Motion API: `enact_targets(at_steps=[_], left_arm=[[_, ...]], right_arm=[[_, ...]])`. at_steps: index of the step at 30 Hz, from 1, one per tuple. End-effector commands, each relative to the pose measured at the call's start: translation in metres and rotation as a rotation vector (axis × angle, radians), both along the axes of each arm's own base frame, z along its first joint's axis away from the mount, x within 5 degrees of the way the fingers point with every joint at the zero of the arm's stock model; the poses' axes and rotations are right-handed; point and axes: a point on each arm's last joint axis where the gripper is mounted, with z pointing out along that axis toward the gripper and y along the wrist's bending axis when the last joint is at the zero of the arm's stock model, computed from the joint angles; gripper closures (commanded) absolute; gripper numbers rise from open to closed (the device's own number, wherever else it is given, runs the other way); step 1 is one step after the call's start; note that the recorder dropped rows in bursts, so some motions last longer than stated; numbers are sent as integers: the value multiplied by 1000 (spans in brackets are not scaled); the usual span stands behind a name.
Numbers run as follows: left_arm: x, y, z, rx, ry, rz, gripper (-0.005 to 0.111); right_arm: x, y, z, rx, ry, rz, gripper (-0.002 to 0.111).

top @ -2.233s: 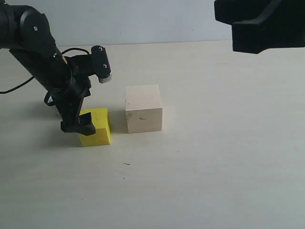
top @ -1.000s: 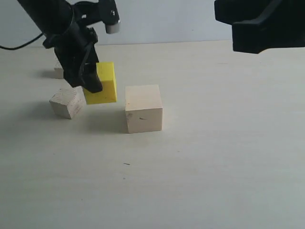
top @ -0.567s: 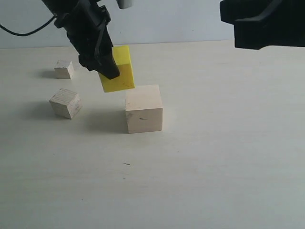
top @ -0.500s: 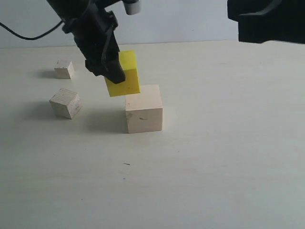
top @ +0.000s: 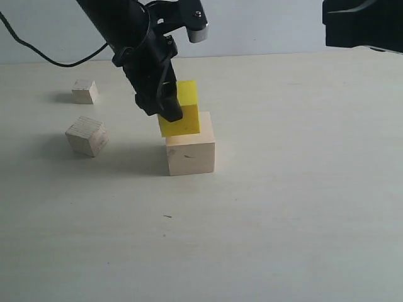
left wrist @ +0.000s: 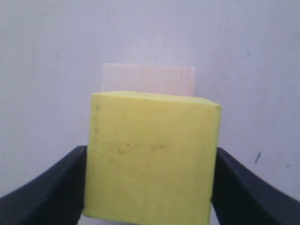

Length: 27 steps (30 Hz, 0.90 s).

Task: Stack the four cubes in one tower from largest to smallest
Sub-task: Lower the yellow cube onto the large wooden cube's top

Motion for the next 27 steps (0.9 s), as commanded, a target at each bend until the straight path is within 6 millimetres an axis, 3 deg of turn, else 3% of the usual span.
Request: enact_targets(at_steps=[1,27], left_arm=[[6,-5,0,-20,-26,-5,107],[17,-13,-8,7,11,-19,107]], right_arm=[[1,-1,0,-4,-8,-4,108],[1,-1,0,-2,-12,-3,108]])
